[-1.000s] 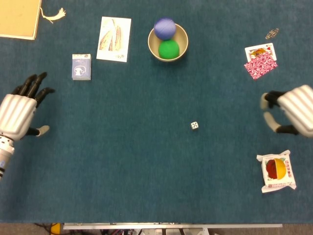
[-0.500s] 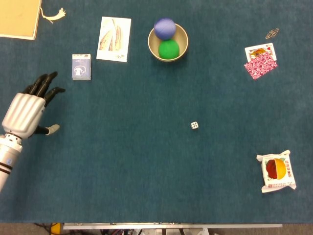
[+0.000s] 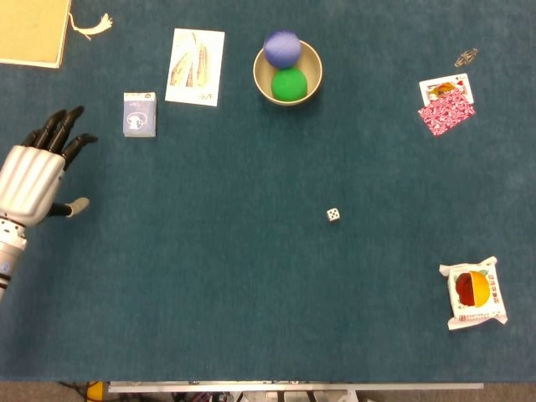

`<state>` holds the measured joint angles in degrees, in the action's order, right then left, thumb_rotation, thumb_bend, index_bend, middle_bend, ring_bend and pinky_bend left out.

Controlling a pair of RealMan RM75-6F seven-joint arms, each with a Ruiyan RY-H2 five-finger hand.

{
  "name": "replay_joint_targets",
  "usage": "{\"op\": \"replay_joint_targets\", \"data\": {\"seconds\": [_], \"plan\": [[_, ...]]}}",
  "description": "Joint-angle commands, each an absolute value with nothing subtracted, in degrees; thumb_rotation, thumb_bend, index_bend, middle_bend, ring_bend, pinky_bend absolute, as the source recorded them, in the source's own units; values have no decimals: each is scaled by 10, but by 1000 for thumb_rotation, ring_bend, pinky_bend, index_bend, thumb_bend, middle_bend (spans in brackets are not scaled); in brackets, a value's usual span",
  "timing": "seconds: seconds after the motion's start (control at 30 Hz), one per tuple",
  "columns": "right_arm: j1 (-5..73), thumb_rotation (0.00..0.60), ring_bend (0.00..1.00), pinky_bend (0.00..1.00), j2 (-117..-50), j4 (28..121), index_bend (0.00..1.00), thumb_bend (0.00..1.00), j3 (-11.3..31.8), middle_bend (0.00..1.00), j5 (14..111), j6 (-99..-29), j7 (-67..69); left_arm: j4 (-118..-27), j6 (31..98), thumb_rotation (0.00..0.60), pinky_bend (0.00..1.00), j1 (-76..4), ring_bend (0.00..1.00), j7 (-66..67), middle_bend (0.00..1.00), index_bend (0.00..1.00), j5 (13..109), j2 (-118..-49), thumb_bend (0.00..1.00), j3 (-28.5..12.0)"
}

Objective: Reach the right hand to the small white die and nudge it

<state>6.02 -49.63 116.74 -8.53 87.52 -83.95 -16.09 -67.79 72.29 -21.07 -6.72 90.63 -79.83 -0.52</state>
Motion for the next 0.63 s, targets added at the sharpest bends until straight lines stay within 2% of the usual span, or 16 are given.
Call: {"op": "replay_joint_targets", "data": {"seconds": [0.03, 0.63], "plan": [[59, 577, 508, 554, -502, 1161, 483, 450, -80, 474, 870, -834, -154, -692, 727, 600, 237, -216, 6, -51, 6, 217, 913, -788, 21, -6], [64, 582, 507, 554, -533, 1100, 484, 450, -58, 474, 840, -770, -81, -768, 739, 600, 237, -202, 6, 19, 4, 217, 897, -745, 22, -4]]}}
